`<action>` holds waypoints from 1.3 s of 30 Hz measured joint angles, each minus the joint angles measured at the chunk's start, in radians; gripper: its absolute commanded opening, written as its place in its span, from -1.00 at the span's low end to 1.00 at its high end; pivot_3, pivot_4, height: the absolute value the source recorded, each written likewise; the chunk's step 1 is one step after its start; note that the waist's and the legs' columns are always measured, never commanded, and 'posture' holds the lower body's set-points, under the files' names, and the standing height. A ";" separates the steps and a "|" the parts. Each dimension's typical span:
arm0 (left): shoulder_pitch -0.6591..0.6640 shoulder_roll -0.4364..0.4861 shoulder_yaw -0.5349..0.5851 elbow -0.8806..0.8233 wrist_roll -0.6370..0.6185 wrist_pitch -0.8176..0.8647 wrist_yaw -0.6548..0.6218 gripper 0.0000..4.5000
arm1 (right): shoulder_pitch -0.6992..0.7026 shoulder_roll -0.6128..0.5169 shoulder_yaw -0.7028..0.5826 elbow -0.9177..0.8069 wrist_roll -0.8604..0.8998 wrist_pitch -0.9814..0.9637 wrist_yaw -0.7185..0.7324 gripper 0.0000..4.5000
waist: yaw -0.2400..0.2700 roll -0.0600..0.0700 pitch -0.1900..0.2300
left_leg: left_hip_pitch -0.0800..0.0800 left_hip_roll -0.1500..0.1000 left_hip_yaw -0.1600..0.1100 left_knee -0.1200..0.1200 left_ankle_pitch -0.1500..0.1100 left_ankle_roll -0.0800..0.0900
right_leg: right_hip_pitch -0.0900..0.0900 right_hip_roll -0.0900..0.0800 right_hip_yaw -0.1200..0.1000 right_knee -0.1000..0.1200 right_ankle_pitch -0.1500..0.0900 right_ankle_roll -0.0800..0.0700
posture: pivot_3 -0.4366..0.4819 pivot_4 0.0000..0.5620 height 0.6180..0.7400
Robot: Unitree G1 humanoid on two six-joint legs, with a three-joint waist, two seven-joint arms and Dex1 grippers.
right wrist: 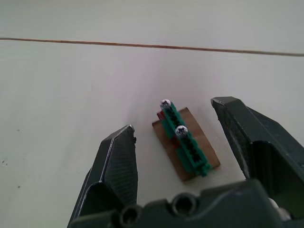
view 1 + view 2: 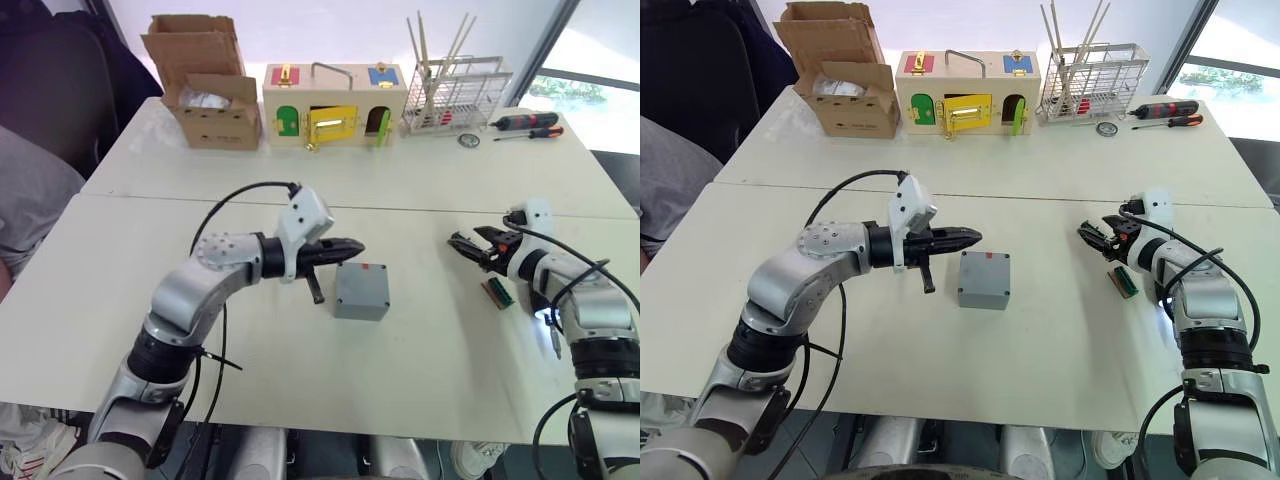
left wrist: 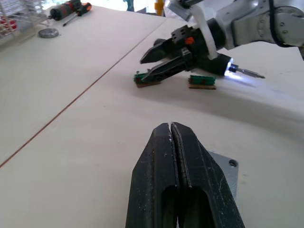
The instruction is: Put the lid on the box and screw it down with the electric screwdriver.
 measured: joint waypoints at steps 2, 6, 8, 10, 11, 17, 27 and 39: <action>0.008 0.001 -0.003 -0.002 0.000 0.010 0.006 -1.00 | 0.001 0.000 -0.009 0.007 0.001 0.000 0.000 0.37 | 0.000 0.000 0.000 | 0.000 0.000 0.000 0.000 -0.001 0.001 | 0.000 0.000 0.000 0.000 0.000 0.000 | -0.05 -0.47 0.84; 0.010 0.013 -0.005 -0.011 -0.004 0.012 0.006 -1.00 | 0.005 0.000 -0.033 0.007 0.015 0.000 -0.001 0.37 | 0.004 0.000 0.000 | 0.000 0.000 0.000 0.000 -0.001 0.001 | 0.000 0.001 0.000 0.000 0.000 0.000 | -0.05 -0.47 0.84; 0.013 0.022 -0.010 -0.010 -0.004 0.012 0.005 -1.00 | 0.011 0.001 -0.037 0.007 0.017 0.000 -0.004 0.37 | 0.003 0.000 0.000 | 0.000 0.000 0.000 0.000 -0.001 0.001 | 0.000 0.000 0.000 0.000 0.000 0.000 | -0.05 -0.47 0.84; 0.013 0.022 -0.020 -0.010 -0.004 0.010 0.004 -1.00 | 0.014 0.009 -0.037 0.007 0.018 0.000 -0.006 0.37 | 0.003 0.000 0.000 | 0.000 0.000 0.000 0.000 -0.001 0.001 | 0.000 0.001 0.000 0.000 0.000 0.000 | -0.05 -0.47 0.84; 0.013 0.022 -0.027 -0.008 -0.002 0.009 0.005 -1.00 | 0.014 0.013 -0.037 0.007 0.018 0.001 -0.006 0.37 | 0.003 0.000 0.000 | 0.000 0.000 0.000 0.000 -0.001 0.001 | 0.000 0.001 0.000 0.000 0.000 0.000 | -0.05 -0.47 0.84; 0.012 0.026 -0.033 0.005 0.004 0.005 0.005 -1.00 | 0.020 0.024 -0.045 0.007 0.020 0.002 -0.017 -0.17 | 0.003 0.000 0.000 | 0.000 0.000 0.000 0.000 -0.001 0.001 | 0.000 0.001 0.000 0.000 0.000 0.000 | -0.05 -0.47 0.84; 0.012 0.040 -0.035 0.016 0.007 -0.003 0.005 -1.00 | 0.019 0.041 -0.066 0.023 0.036 0.003 -0.035 -0.98 | 0.003 0.000 0.000 | 0.001 0.000 -0.001 0.000 -0.001 0.001 | 0.001 0.001 0.000 0.000 0.000 0.000 | -0.05 -0.47 0.84; 0.012 0.039 -0.038 0.026 0.024 -0.017 0.004 -1.00 | 0.045 0.042 -0.109 -0.052 0.082 0.059 -0.054 -0.98 | 0.003 0.000 0.000 | 0.001 0.000 -0.001 0.000 -0.001 0.001 | 0.001 0.001 0.000 0.000 0.000 0.000 | -0.05 -0.47 0.84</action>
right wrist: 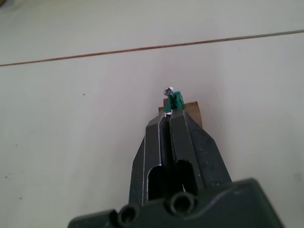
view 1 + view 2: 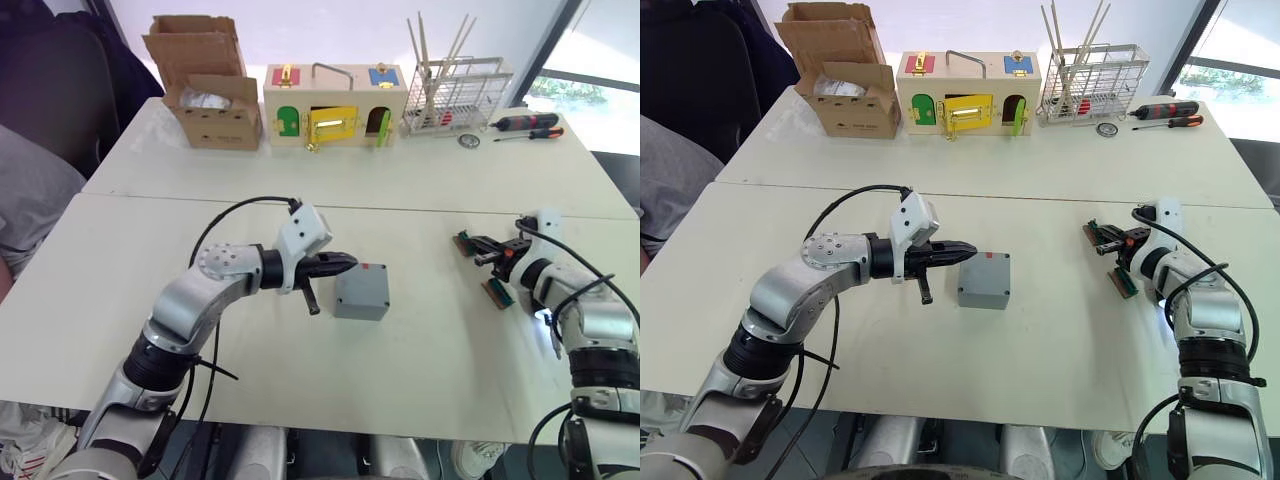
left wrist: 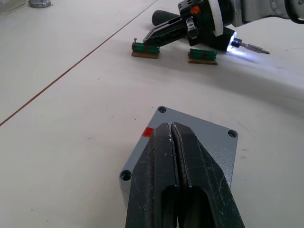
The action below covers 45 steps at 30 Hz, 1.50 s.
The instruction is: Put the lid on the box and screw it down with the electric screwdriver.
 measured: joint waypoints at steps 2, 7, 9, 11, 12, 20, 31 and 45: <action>0.000 0.000 0.000 0.001 0.001 -0.001 -0.001 -1.00 | 0.000 0.000 -0.020 -0.026 0.015 0.013 -0.007 -0.98 | 0.000 0.000 0.000 | 0.000 0.000 0.000 0.000 0.000 0.000 | 0.000 0.000 0.000 0.000 0.000 0.000 | -0.05 -0.47 0.84; 0.000 -0.001 -0.002 0.008 0.002 -0.006 -0.004 -1.00 | 0.009 0.000 -0.038 -0.090 0.040 0.047 -0.015 -0.98 | 0.000 0.000 0.000 | 0.000 0.000 0.000 0.000 0.000 0.000 | 0.000 0.000 0.000 0.000 0.000 0.000 | -0.05 -0.47 0.84; 0.000 0.000 -0.002 0.010 0.003 -0.009 -0.005 -1.00 | 0.013 0.000 -0.047 -0.111 0.055 0.062 -0.017 -0.98 | 0.000 0.000 0.000 | 0.000 0.000 0.000 0.000 0.000 0.000 | 0.000 0.000 0.000 0.000 0.000 0.000 | -0.05 -0.47 0.84; 0.001 0.011 -0.002 0.009 0.002 -0.017 -0.012 -1.00 | 0.020 0.000 -0.069 -0.173 0.089 0.091 -0.016 -0.98 | 0.000 0.000 0.000 | 0.000 0.000 0.000 0.000 0.000 0.000 | 0.000 0.000 0.000 0.000 0.000 0.000 | -0.05 -0.47 0.84; 0.003 0.024 0.000 0.008 0.002 -0.017 -0.018 -1.00 | 0.026 0.000 -0.078 -0.220 0.112 0.109 -0.009 -0.98 | 0.000 0.000 0.000 | 0.000 0.000 0.000 0.000 0.000 0.000 | 0.000 0.000 0.000 0.000 0.000 0.000 | -0.05 -0.47 0.84; 0.084 0.196 0.056 -0.092 -0.061 0.047 -0.089 -1.00 | 0.094 0.009 0.018 -0.609 0.331 0.325 0.072 -0.98 | -0.002 0.000 0.000 | 0.000 0.002 -0.001 -0.001 0.000 0.000 | 0.000 0.000 0.000 0.000 0.000 0.000 | -0.05 -0.47 0.84; 0.130 0.240 0.069 -0.172 -0.110 0.112 -0.081 -1.00 | 0.141 0.051 0.161 -0.651 0.327 0.340 0.072 -0.98 | 0.001 0.000 0.000 | 0.000 -0.001 -0.001 -0.001 -0.001 0.001 | 0.000 -0.002 0.000 0.000 0.000 0.000 | -0.05 -0.47 0.84; 0.128 0.225 0.049 -0.181 -0.120 0.118 -0.059 -1.00 | 0.152 0.054 0.164 -0.595 0.285 0.299 0.068 -0.98 | 0.001 0.000 0.000 | 0.000 -0.001 -0.001 -0.001 -0.001 0.001 | 0.000 -0.001 0.000 0.000 0.000 0.000 | -0.05 -0.47 0.84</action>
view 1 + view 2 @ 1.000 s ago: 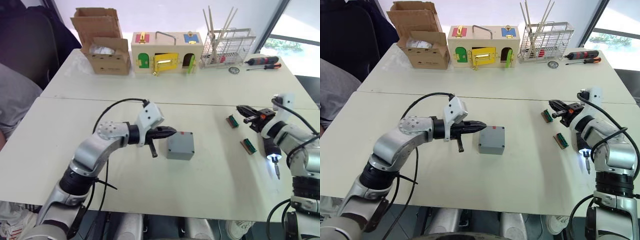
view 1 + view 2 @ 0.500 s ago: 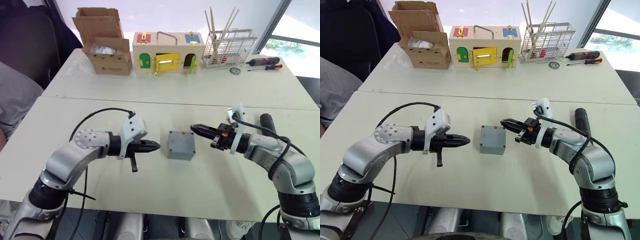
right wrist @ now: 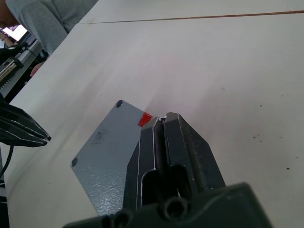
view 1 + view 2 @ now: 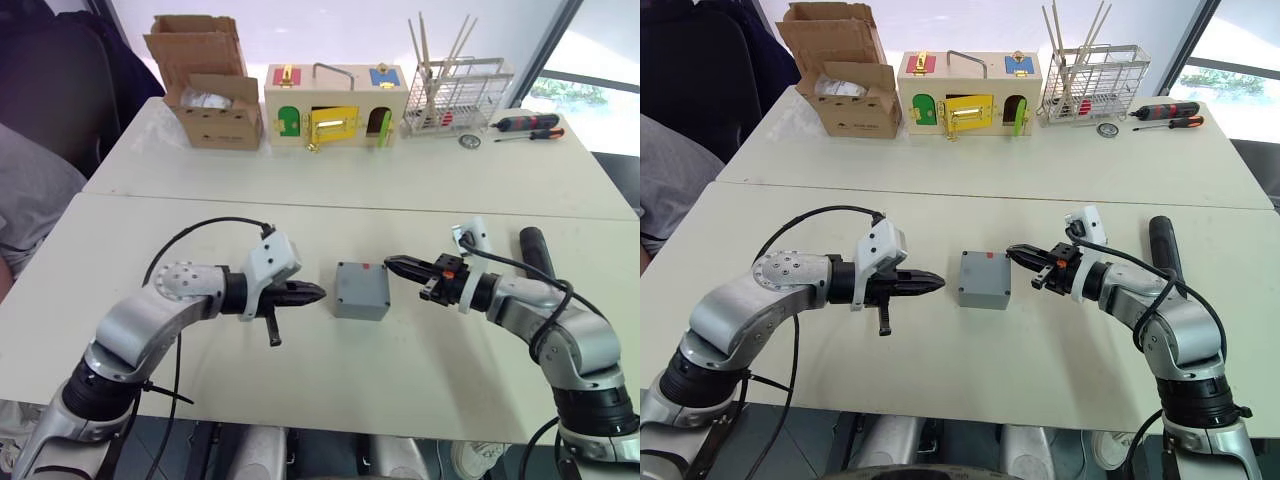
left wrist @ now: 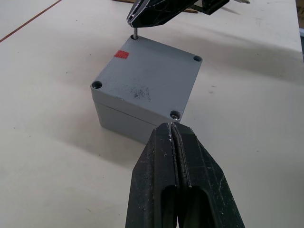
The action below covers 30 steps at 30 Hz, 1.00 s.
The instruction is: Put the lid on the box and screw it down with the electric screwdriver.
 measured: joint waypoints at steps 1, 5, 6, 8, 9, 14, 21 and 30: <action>-0.001 -0.003 -0.001 0.001 0.000 0.000 0.000 -1.00 | 0.000 0.000 0.000 0.000 -0.001 -0.001 0.000 -0.98 | 0.000 0.000 0.000 | 0.000 0.000 0.000 0.000 0.000 0.000 | 0.000 0.000 0.000 0.000 0.000 0.000 | -0.05 -0.47 0.84; -0.009 -0.005 -0.003 0.001 0.000 -0.001 0.001 -1.00 | 0.000 0.003 0.000 0.001 -0.004 -0.002 -0.003 -0.98 | 0.000 0.000 0.000 | 0.000 0.000 0.000 0.000 0.000 0.000 | 0.000 0.000 0.000 0.000 0.000 0.000 | -0.05 -0.47 0.84; -0.009 -0.005 -0.004 0.001 0.000 -0.001 0.001 -1.00 | 0.000 0.003 0.000 0.001 -0.004 -0.002 -0.003 -0.98 | 0.000 0.000 0.000 | 0.000 0.000 0.000 0.000 0.000 0.000 | 0.000 0.000 0.000 0.000 0.000 0.000 | -0.05 -0.47 0.84; -0.009 -0.005 -0.005 0.002 0.001 -0.002 0.000 -1.00 | 0.000 0.004 0.003 0.001 -0.005 -0.001 -0.002 -0.98 | 0.000 0.000 0.000 | 0.000 0.000 0.000 0.000 0.000 0.000 | 0.000 0.000 0.000 0.000 0.000 0.000 | -0.05 -0.47 0.84; -0.009 -0.005 -0.005 0.003 0.001 -0.003 0.000 -1.00 | 0.000 0.004 0.005 0.001 -0.005 -0.001 -0.002 -0.98 | 0.000 0.000 0.000 | 0.000 0.000 0.000 0.000 0.000 0.000 | 0.000 0.000 0.000 0.000 0.000 0.000 | -0.05 -0.47 0.84; -0.009 -0.008 -0.006 0.007 0.001 -0.005 0.000 -1.00 | 0.000 0.004 0.020 0.001 -0.006 0.005 -0.001 -0.98 | 0.000 0.000 0.000 | 0.000 0.000 0.000 0.000 0.000 0.000 | 0.000 0.000 0.000 0.000 0.000 0.000 | -0.05 -0.47 0.84; -0.009 -0.015 -0.008 0.017 0.002 -0.008 0.001 -1.00 | 0.007 -0.006 0.030 0.001 -0.013 0.003 0.018 0.08 | 0.001 0.000 0.000 | 0.000 0.000 0.000 0.000 0.000 0.000 | 0.000 0.000 0.000 0.000 0.000 0.000 | -0.05 -0.47 0.84; -0.039 -0.056 -0.009 0.024 -0.001 -0.014 -0.003 -1.00 | 0.005 -0.132 -0.072 -0.001 0.002 0.026 0.048 0.99 | 0.002 0.000 0.000 | 0.000 0.000 0.000 0.000 0.000 0.000 | 0.000 0.000 0.000 0.000 0.000 0.000 | -0.05 -0.47 0.84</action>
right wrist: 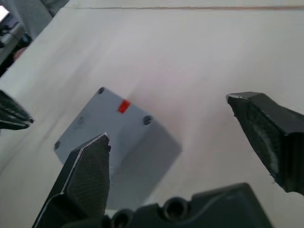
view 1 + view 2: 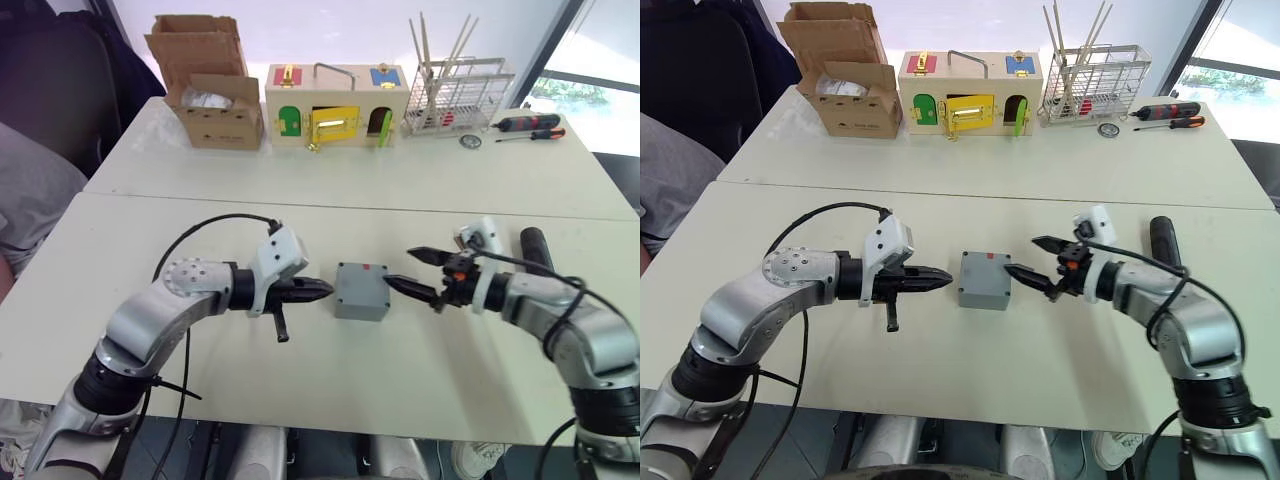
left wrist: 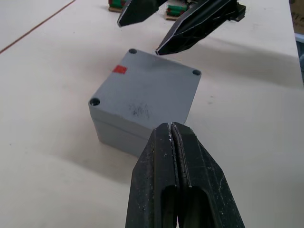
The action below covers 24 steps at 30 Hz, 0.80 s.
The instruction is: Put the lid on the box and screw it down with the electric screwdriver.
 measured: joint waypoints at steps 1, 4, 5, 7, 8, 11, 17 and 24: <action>-0.011 -0.012 0.003 0.000 -0.012 0.002 -0.001 -1.00 | -0.005 -0.030 -0.034 0.000 0.011 0.017 0.003 0.99 | 0.000 0.000 0.000 | 0.000 0.000 0.000 0.000 0.000 0.000 | 0.000 0.000 0.000 0.000 0.000 0.000 | -0.05 -0.47 0.84; -0.044 -0.030 0.011 -0.003 -0.053 0.009 -0.005 -1.00 | -0.044 -0.110 -0.128 0.009 0.043 0.063 0.016 0.99 | -0.002 0.000 0.000 | 0.000 0.000 0.000 0.000 0.000 0.000 | 0.000 0.000 0.000 0.000 0.000 0.000 | -0.05 -0.47 0.84; -0.056 -0.038 0.011 -0.004 -0.062 0.010 -0.008 -1.00 | -0.056 -0.159 -0.136 0.033 0.043 0.077 0.031 0.99 | -0.002 0.000 0.000 | 0.000 0.000 0.000 0.000 0.000 0.000 | 0.000 0.000 0.000 0.000 0.000 0.000 | -0.05 -0.47 0.84; -0.078 -0.052 0.001 -0.013 -0.076 0.008 -0.021 -1.00 | -0.083 -0.299 -0.142 0.140 0.023 0.112 0.074 0.99 | 0.000 0.000 0.000 | 0.000 0.000 0.000 0.000 0.000 0.000 | 0.000 0.000 0.000 0.000 0.000 0.000 | -0.05 -0.47 0.84; -0.088 -0.057 -0.017 -0.015 -0.074 0.002 -0.029 -1.00 | -0.099 -0.371 -0.136 0.200 0.005 0.121 0.106 0.99 | 0.000 0.001 0.000 | 0.000 0.000 0.001 0.000 0.000 0.000 | 0.001 0.000 0.000 -0.001 0.000 0.000 | -0.05 -0.47 0.84; -0.100 -0.080 -0.107 -0.015 -0.051 -0.036 -0.055 -1.00 | -0.158 -0.529 -0.095 0.339 -0.040 0.144 0.204 0.99 | -0.004 0.001 0.000 | 0.001 0.000 0.002 0.000 -0.001 0.001 | 0.001 -0.001 0.001 -0.002 0.000 0.000 | -0.05 -0.47 0.84; -0.095 -0.101 -0.203 -0.001 0.037 -0.110 -0.057 -1.00 | -0.328 -0.651 0.206 0.578 -0.159 0.308 0.361 0.99 | -0.012 0.002 0.000 | 0.002 0.001 0.004 0.000 -0.001 0.001 | -0.001 0.000 0.002 -0.001 -0.002 -0.004 | -0.05 -0.47 0.84; -0.058 -0.146 -0.238 -0.007 0.077 -0.128 -0.014 -1.00 | -0.554 -0.587 0.499 0.812 -0.297 0.429 0.534 0.99 | -0.008 0.003 0.000 | -0.001 0.000 0.004 0.000 -0.001 0.001 | -0.003 -0.002 0.002 -0.001 -0.002 -0.003 | -0.05 -0.47 0.84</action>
